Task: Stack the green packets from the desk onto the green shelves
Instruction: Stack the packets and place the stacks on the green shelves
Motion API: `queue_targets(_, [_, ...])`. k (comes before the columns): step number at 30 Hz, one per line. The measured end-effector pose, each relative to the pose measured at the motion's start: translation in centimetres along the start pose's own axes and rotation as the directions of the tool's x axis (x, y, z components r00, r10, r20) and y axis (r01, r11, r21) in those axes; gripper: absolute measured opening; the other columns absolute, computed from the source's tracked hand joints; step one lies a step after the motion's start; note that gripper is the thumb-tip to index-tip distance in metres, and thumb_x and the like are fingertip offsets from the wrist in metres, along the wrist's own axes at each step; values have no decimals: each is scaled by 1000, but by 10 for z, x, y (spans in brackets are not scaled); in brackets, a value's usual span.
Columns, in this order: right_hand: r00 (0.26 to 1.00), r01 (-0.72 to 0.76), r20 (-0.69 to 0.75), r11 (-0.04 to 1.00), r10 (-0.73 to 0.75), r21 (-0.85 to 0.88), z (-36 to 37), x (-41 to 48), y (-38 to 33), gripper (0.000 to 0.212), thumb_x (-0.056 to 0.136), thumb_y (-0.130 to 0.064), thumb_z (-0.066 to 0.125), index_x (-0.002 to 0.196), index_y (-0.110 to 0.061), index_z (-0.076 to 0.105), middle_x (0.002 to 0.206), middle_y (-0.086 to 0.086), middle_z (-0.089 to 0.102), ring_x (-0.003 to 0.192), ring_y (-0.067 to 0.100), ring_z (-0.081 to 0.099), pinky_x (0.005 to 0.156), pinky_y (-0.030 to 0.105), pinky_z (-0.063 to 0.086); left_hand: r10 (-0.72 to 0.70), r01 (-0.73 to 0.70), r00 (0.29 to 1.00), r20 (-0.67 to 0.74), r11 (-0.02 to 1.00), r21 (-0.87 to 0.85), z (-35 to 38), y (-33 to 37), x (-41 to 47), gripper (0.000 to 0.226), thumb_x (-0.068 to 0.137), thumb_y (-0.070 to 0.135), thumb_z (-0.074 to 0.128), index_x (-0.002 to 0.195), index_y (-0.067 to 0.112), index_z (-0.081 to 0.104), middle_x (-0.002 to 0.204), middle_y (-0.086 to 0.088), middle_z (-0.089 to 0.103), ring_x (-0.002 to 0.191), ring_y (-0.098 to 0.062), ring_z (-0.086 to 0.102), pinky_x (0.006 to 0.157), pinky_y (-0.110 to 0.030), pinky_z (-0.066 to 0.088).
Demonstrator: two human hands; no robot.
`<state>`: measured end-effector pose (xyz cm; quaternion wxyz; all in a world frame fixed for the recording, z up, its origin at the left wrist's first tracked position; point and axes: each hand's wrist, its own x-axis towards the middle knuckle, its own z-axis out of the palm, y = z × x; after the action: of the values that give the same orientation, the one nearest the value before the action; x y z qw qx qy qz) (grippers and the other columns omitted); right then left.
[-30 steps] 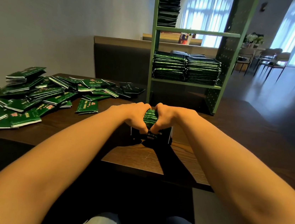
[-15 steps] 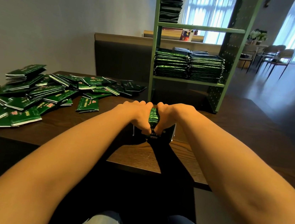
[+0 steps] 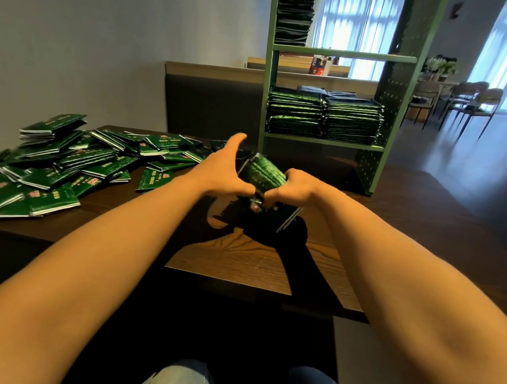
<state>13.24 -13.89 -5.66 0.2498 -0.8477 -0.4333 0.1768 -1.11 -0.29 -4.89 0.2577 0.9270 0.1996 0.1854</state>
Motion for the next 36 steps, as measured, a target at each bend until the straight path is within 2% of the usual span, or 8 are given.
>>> queue_targets(2, [1000,0,-8,985,1,170,0,-3,0,31,83,-29,79,101,-13,60,93,5,62,83,17,60,66,26,46,-180,166,983,-40,958,-235,1,1,-3,109,76,29,79,157,20,6,150,-14,36,134,-34,41,99,-40,40])
queue_targets(5, [1000,15,-19,914,-8,406,9,-12,-6,40,75,-34,80,106,-10,68,98,8,69,92,24,66,79,33,50,-440,469,873,210,643,-605,6,3,-12,101,58,51,77,146,21,37,130,-9,51,111,-31,56,82,-40,49])
queue_targets(7, [1000,17,8,844,-25,537,17,-14,-7,56,68,-39,77,115,-10,68,101,9,73,93,25,70,82,36,53,-391,507,856,340,503,-700,10,6,-21,63,63,53,69,112,14,65,112,-10,67,93,-25,64,84,-38,49])
queue_targets(10, [996,-4,71,739,-59,673,27,-12,-5,28,89,-26,71,112,-12,65,93,6,75,82,20,73,73,31,55,-285,411,906,313,412,-814,15,10,-19,25,85,35,56,83,14,70,83,-7,71,77,-23,66,88,-37,52])
queue_targets(18, [974,-153,221,554,-57,818,36,52,-4,29,99,-33,55,114,-11,65,88,7,77,76,19,74,69,30,57,-218,442,892,396,237,-865,24,-19,45,40,83,31,49,111,7,64,106,-19,63,99,-34,62,107,-57,41])
queue_targets(28, [920,-347,391,449,-6,823,-36,57,-58,31,103,-21,36,99,-10,65,73,5,76,60,16,73,52,22,56,-362,627,759,542,178,-759,-51,25,73,39,89,29,43,111,4,66,105,-22,67,97,-35,65,105,-52,45])
queue_targets(33, [894,-391,446,535,29,749,-108,33,-85,29,87,-30,58,107,-11,67,102,12,74,93,27,69,96,41,53,-350,704,707,614,275,-655,-106,82,79,33,92,25,44,108,6,66,101,-17,72,95,-31,68,102,-46,49])
queue_targets(36, [899,-390,435,548,52,740,-155,21,-93,30,83,-28,61,107,-11,67,100,10,75,94,28,66,96,43,49,-324,710,702,635,387,-588,-135,125,94,25,94,25,44,100,11,63,84,-9,75,76,-22,72,79,-33,58])
